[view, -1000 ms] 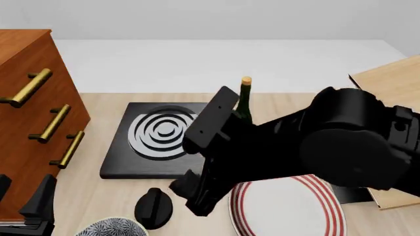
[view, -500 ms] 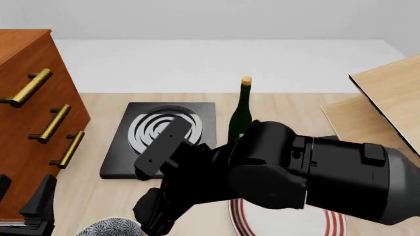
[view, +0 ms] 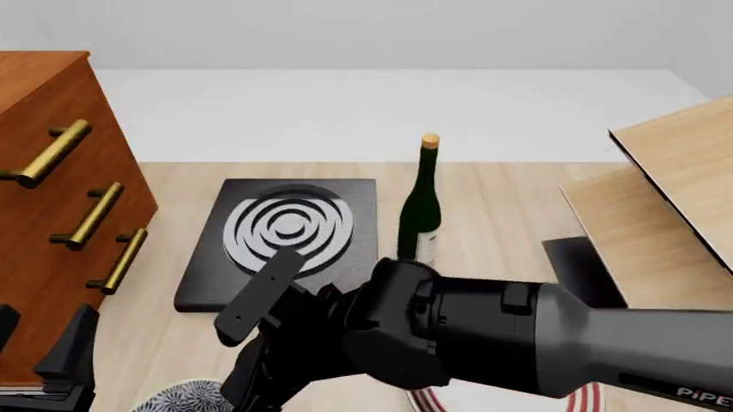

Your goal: Pick up the akita bowl and put it on the plate.

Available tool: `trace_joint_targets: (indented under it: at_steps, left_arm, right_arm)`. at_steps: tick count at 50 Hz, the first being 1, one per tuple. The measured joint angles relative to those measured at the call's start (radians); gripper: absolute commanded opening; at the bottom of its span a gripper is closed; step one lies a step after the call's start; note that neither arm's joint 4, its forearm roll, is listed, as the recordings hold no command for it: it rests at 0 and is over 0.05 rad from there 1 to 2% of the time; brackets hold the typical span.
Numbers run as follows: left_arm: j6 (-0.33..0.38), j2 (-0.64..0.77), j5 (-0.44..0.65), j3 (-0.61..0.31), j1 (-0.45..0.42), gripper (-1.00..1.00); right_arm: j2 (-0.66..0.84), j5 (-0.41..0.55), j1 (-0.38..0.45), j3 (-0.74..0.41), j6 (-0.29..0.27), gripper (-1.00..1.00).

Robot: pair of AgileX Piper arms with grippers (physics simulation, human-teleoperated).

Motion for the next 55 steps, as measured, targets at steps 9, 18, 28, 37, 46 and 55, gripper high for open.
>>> trace_joint_targets:
  at_steps: [9,18,28,37,46,55]
  left_arm:
    - [0.000,0.000,0.000,0.000,0.000,1.00]
    - [0.000,0.000,0.000,0.000,0.000,1.00]
    - [0.000,0.000,0.000,0.000,0.000,1.00]
    - [0.000,0.000,0.000,0.000,0.000,1.00]
    - [0.000,0.000,0.000,0.000,0.000,1.00]
    - [0.000,0.000,0.000,0.000,0.000,1.00]
  right_arm:
    - [0.041,-0.033,0.014,0.002,0.020,1.00]
    - [0.076,-0.068,0.032,0.013,0.048,1.00]
    - [0.121,-0.124,0.054,0.042,0.085,1.00]
    - [0.154,-0.169,0.064,0.065,0.110,1.00]
    - [0.186,-0.204,0.064,0.082,0.122,1.00]
    - [0.212,-0.224,0.055,0.092,0.124,1.00]
